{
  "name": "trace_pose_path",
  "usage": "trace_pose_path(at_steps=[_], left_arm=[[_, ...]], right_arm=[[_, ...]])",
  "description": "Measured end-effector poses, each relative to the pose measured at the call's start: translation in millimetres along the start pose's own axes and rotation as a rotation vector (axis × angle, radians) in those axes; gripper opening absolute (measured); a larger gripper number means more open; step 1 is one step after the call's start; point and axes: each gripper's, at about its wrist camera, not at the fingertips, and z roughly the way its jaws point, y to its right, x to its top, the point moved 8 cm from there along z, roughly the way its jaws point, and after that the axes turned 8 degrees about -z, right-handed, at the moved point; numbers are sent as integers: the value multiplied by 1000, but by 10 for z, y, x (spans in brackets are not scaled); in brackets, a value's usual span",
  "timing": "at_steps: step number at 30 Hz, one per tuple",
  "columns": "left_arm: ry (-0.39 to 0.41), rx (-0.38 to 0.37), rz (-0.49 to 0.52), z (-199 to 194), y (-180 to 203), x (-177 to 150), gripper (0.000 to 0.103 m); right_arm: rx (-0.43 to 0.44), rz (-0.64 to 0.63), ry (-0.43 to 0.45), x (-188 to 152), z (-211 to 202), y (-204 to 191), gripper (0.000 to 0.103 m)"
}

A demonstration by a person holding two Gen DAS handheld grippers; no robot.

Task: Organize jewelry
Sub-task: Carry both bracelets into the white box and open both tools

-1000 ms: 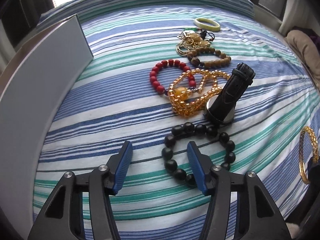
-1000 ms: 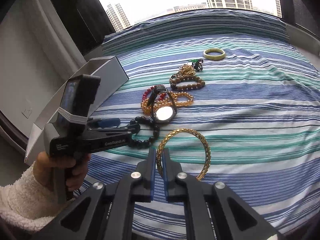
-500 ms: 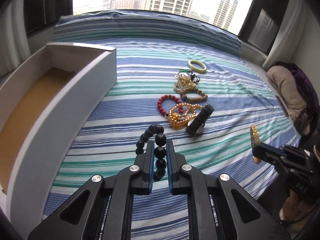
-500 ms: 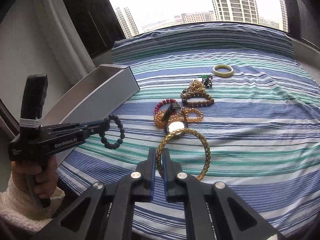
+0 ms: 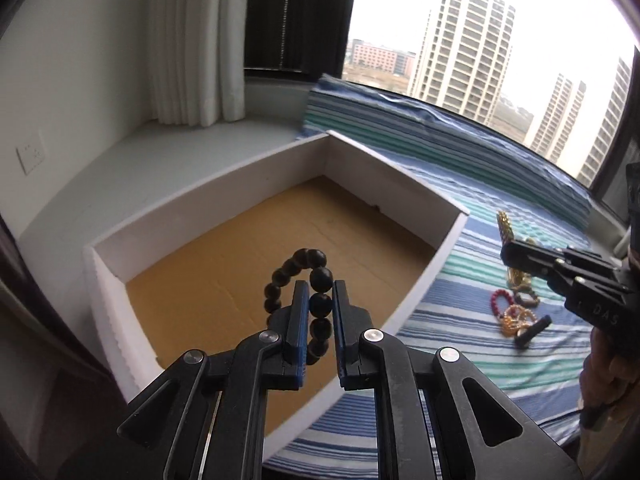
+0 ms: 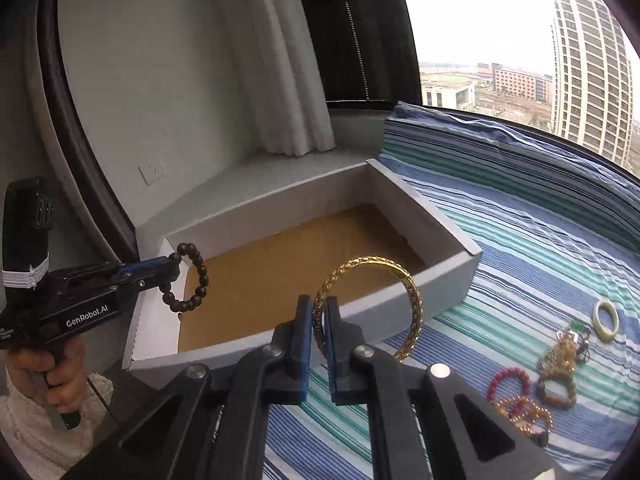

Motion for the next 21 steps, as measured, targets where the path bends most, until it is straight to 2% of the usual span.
trace_pose_path(at_steps=[3, 6, 11, 12, 13, 14, 15, 16, 18, 20, 21], left_arm=[[-43, 60, -39, 284, -296, -121, 9], [-93, 105, -73, 517, -513, -273, 9], [-100, 182, -86, 563, -751, -371, 13], [-92, 191, -91, 552, -771, -377, 17], [-84, 199, -92, 539, -787, -377, 35], [-69, 210, -90, 518, -799, -370, 55], [-48, 226, -86, 478, -804, -362, 62], [-26, 242, -77, 433, -810, -351, 68], [1, 262, -52, 378, -813, -335, 69], [21, 268, -43, 309, -790, -319, 79], [36, 272, -39, 260, -770, -316, 81]], right_arm=[[31, -53, -76, 172, 555, -239, 7], [45, -94, -176, 161, 1086, -449, 7], [24, -124, -285, 35, 1642, -583, 10], [20, -119, -298, 14, 1703, -586, 10], [19, -106, -302, 1, 1742, -578, 15], [27, -89, -299, 0, 1756, -570, 32], [32, -70, -293, 15, 1754, -563, 40], [33, -55, -282, 10, 1709, -554, 46], [28, -47, -261, 35, 1613, -539, 46], [0, -59, -234, 68, 1477, -545, 50], [-16, -67, -218, 79, 1393, -538, 58]])
